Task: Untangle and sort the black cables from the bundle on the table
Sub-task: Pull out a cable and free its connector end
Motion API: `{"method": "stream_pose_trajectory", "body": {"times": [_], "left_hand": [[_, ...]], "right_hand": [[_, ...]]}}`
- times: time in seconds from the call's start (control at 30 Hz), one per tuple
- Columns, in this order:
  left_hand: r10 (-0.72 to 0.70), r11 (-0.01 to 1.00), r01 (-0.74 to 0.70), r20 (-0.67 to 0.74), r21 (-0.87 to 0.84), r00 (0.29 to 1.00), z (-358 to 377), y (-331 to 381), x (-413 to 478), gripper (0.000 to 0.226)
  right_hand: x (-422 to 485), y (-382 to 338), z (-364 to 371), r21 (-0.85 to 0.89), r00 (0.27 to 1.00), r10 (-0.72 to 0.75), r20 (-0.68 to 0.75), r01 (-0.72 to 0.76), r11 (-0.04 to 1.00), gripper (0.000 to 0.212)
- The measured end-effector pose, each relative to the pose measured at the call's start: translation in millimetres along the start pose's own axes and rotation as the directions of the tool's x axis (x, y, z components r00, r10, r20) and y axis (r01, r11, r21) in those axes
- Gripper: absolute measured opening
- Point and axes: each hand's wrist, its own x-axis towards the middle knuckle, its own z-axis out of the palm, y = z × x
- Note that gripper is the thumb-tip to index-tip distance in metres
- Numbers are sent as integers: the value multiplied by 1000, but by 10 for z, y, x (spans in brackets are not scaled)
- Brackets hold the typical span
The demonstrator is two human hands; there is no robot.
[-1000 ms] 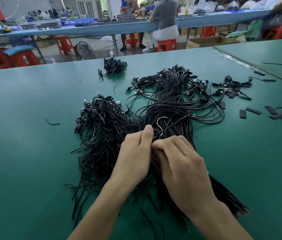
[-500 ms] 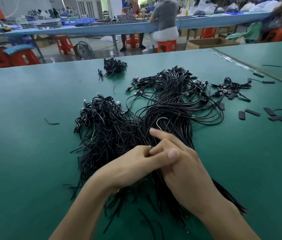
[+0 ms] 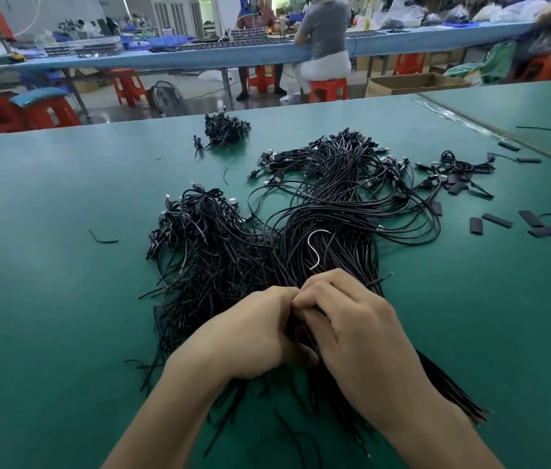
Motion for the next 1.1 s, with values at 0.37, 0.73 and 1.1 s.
{"method": "stream_pose_trajectory", "body": {"times": [0.37,0.73,1.1], "left_hand": [[-7,984,21,-76,178,997,30,99,-6,19],[-123,879,66,-90,-471,988,36,224,-23,21],[-16,905,-165,-420,-391,908,202,274,81,14]], "right_hand": [[-4,-8,18,4,993,-113,-35,113,994,31],[31,37,32,-124,934,-168,-315,135,983,16],[46,30,71,521,864,386,-322,-179,834,32]]}}
